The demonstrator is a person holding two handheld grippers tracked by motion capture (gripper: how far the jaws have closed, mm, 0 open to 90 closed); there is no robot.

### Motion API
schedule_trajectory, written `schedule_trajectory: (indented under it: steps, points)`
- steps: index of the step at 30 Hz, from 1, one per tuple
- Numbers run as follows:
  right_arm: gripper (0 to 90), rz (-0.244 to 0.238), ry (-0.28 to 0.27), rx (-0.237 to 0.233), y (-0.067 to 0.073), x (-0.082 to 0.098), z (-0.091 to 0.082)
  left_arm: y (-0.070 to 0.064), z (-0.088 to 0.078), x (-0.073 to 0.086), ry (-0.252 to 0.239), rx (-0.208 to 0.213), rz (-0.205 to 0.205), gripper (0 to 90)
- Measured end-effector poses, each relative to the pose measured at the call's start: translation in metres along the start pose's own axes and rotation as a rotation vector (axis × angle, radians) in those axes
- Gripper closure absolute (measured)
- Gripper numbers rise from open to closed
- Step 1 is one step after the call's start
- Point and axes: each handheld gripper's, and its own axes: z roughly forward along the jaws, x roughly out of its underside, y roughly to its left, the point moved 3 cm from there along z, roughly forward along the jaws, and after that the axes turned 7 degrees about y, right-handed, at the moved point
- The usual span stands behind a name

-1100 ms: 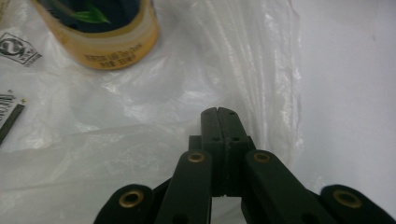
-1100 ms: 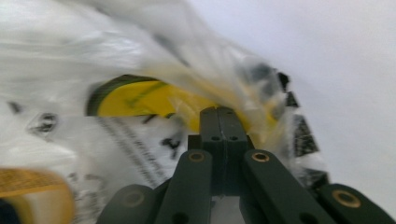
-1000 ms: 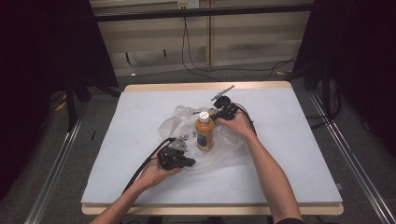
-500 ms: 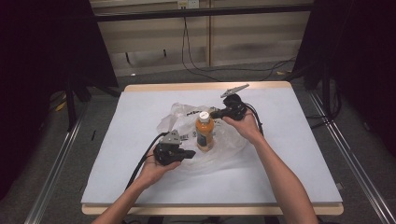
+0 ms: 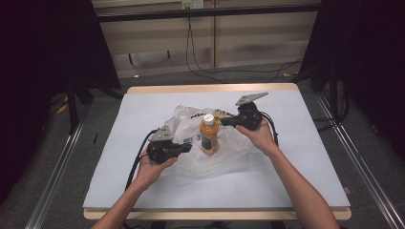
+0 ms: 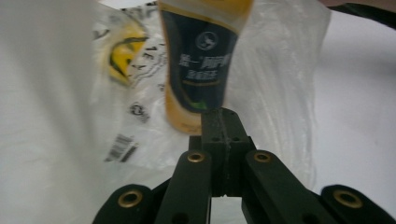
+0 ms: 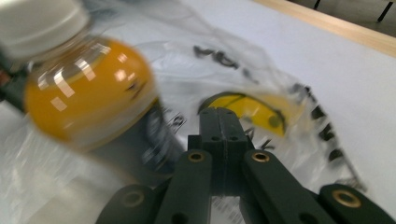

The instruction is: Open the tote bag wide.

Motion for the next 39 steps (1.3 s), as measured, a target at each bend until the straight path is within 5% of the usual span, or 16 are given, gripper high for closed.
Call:
schedule_trajectory:
  steps: [6, 9, 12, 13, 16, 20, 23, 24, 29, 34, 39]
  points:
    - [90.0, -0.025, 0.061, 0.006, 0.019, 0.029, -0.008, 0.023, -0.006, 0.009, 0.035, -0.070, -0.031, 90.0]
    - [90.0, -0.030, 0.097, 0.004, 0.021, 0.043, -0.007, 0.010, -0.018, 0.000, 0.023, -0.038, 0.007, 90.0]
    - [90.0, -0.033, 0.085, 0.008, 0.021, 0.046, -0.011, -0.002, -0.035, -0.012, -0.044, -0.002, 0.054, 90.0]
    - [90.0, -0.031, 0.072, 0.010, 0.021, 0.046, -0.014, -0.004, -0.040, -0.017, -0.081, -0.007, 0.040, 90.0]
    - [90.0, -0.023, 0.023, 0.006, 0.022, 0.039, -0.025, 0.002, -0.052, -0.033, -0.162, -0.008, 0.035, 90.0]
    - [90.0, -0.036, -0.017, -0.007, 0.028, 0.032, -0.035, 0.013, -0.054, -0.051, -0.201, -0.033, 0.043, 90.0]
    - [90.0, -0.037, -0.008, -0.024, 0.030, 0.034, -0.030, 0.036, -0.040, -0.051, -0.147, -0.090, 0.023, 90.0]
    - [90.0, -0.035, -0.001, -0.029, 0.030, 0.036, -0.028, 0.047, -0.031, -0.047, -0.092, -0.108, 0.011, 90.0]
    - [90.0, -0.048, 0.096, -0.043, 0.032, 0.065, -0.012, 0.078, -0.001, -0.019, 0.025, -0.155, -0.073, 90.0]
    - [90.0, -0.048, 0.157, -0.028, 0.030, 0.082, -0.008, 0.091, 0.018, 0.011, 0.107, -0.159, -0.143, 90.0]
    - [90.0, -0.050, 0.196, -0.006, 0.025, 0.094, -0.010, 0.103, 0.016, 0.033, 0.152, -0.189, -0.177, 90.0]
